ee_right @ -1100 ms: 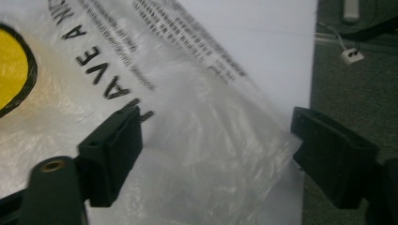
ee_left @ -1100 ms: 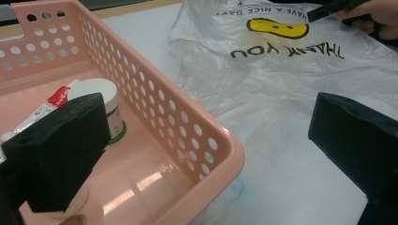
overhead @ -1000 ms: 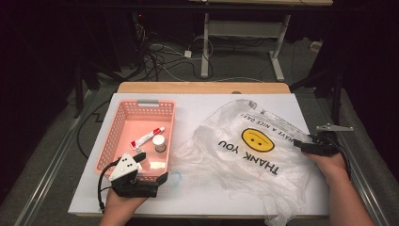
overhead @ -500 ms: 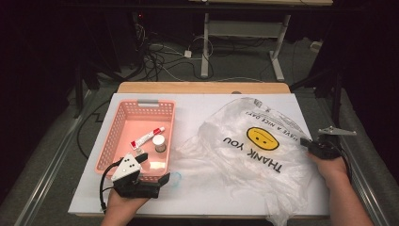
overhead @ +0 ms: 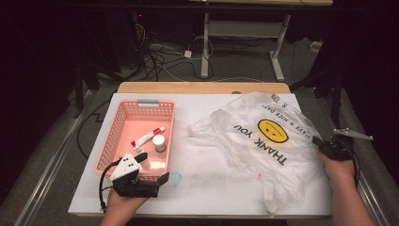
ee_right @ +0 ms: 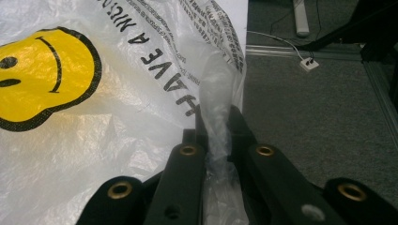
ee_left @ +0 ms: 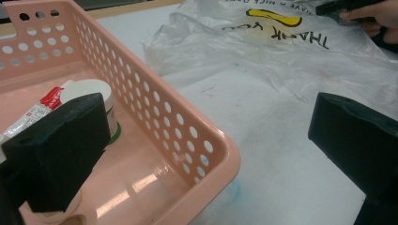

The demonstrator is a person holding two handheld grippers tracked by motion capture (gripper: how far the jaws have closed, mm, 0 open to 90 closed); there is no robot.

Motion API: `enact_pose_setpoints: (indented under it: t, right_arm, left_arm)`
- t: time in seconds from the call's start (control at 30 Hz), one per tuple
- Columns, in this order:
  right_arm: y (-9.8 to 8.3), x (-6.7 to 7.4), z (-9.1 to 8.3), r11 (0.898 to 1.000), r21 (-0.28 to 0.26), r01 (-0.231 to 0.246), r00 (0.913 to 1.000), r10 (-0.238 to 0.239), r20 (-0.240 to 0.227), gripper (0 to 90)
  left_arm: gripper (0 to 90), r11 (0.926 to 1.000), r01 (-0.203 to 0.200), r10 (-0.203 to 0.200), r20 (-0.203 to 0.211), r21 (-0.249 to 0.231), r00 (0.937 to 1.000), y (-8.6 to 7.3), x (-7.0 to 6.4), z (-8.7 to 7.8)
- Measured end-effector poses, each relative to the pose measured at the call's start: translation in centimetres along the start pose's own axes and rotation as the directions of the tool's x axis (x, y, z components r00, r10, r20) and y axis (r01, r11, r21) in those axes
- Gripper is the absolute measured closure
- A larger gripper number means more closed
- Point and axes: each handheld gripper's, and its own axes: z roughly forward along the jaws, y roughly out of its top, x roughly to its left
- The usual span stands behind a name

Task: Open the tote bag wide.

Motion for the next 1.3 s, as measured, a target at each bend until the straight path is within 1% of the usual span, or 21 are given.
enact_pose_setpoints:
  t: [0.13,0.23,0.3,0.37,0.43,0.5,0.53,0.57,0.63,0.67,0.7,0.73,0.8,0.87,1.0,1.13,1.17,1.23,1.3]
  right_arm:
    - [-0.8,0.7,-0.8,1.000,-0.007,-0.017,0.9999,0.017,0.001,87.9]
    - [-1.7,1.2,-1.6,1.000,-0.003,-0.010,0.9999,0.010,0.000,87.4]
    - [-2.3,1.6,-2.2,1.000,-0.009,-0.014,0.9998,0.014,-0.013,86.4]
    - [-3.0,2.2,-2.9,1.000,-0.015,-0.001,0.9998,0.001,-0.018,85.3]
    - [-3.3,2.6,-3.5,1.000,-0.024,0.005,0.9995,-0.006,-0.033,80.0]
    - [-3.6,3.2,-4.0,0.999,-0.024,0.022,0.9986,-0.023,-0.047,79.2]
    - [-3.6,3.2,-4.0,0.999,-0.024,0.022,0.9986,-0.023,-0.047,79.2]
    - [-3.6,3.7,-4.1,0.999,-0.031,0.038,0.9983,-0.039,-0.043,75.7]
    - [-3.5,3.9,-4.1,0.998,-0.032,0.053,0.9980,-0.054,-0.031,69.7]
    - [-3.5,3.9,-4.1,0.998,-0.032,0.053,0.9980,-0.054,-0.031,69.7]
    - [-3.5,3.8,-4.1,0.998,-0.041,0.057,0.9981,-0.058,-0.022,60.3]
    - [-3.5,3.8,-4.1,0.998,-0.041,0.057,0.9981,-0.058,-0.022,60.3]
    - [-3.5,3.6,-4.5,0.996,-0.066,0.055,0.9984,-0.056,-0.012,48.9]
    - [-3.6,3.4,-5.1,0.994,-0.091,0.059,0.9980,-0.061,-0.018,42.6]
    - [-3.9,3.4,-6.5,0.988,-0.137,0.074,0.9938,-0.085,-0.072,32.2]
    - [-4.1,4.3,-7.5,0.980,-0.166,0.109,0.9845,-0.130,-0.118,22.3]
    - [-4.2,4.6,-7.8,0.978,-0.173,0.113,0.9817,-0.137,-0.132,20.3]
    - [-4.1,5.0,-8.1,0.976,-0.185,0.118,0.9787,-0.145,-0.145,17.1]
    - [-4.1,5.6,-8.2,0.974,-0.195,0.115,0.9750,-0.148,-0.166,14.8]
  left_arm:
    - [0.0,1.0000,0.001,-0.001,0.005,-0.006,1.0000,0.0,0.1,0.0]
    - [0.0,1.0000,0.003,-0.003,0.010,-0.009,1.0000,0.0,0.1,0.0]
    - [0.0,0.9999,0.002,-0.002,0.011,-0.010,0.9999,0.1,0.1,0.0]
    - [0.0,0.9999,0.005,-0.005,0.015,-0.011,0.9999,0.1,0.2,0.0]
    - [0.0,0.9999,0.005,-0.005,0.019,-0.014,0.9998,0.1,0.1,0.0]
    - [0.0,0.9998,0.003,-0.003,0.022,-0.017,0.9997,0.1,0.1,0.0]
    - [0.0,0.9998,0.003,-0.003,0.023,-0.018,0.9997,0.1,0.1,0.1]
    - [0.0,0.9998,0.003,-0.003,0.024,-0.019,0.9997,0.2,0.1,0.1]
    - [0.0,0.9998,0.003,-0.003,0.027,-0.018,0.9996,0.2,0.1,0.2]
    - [0.0,0.9999,0.003,-0.002,0.028,-0.017,0.9996,0.2,0.1,0.2]
    - [0.0,0.9999,0.004,-0.004,0.030,-0.016,0.9995,0.2,0.1,0.2]
    - [0.0,0.9998,0.005,-0.004,0.030,-0.018,0.9995,0.2,0.1,0.2]
    - [0.0,0.9998,0.006,-0.005,0.032,-0.020,0.9995,0.2,0.2,0.1]
    - [0.0,0.9997,0.008,-0.007,0.029,-0.023,0.9996,0.1,0.3,0.1]
    - [0.0,0.9997,0.011,-0.010,0.024,-0.023,0.9997,0.1,0.5,0.0]
    - [0.0,0.9999,0.002,-0.001,0.015,-0.015,0.9999,0.1,0.6,0.0]
    - [0.0,0.9999,0.001,0.000,0.013,-0.014,0.9999,0.1,0.6,0.0]
    - [0.0,0.9999,-0.002,0.002,0.011,-0.012,0.9999,0.1,0.7,-0.1]
    - [0.0,0.9999,-0.001,0.001,0.010,-0.011,1.0000,0.1,0.8,-0.1]
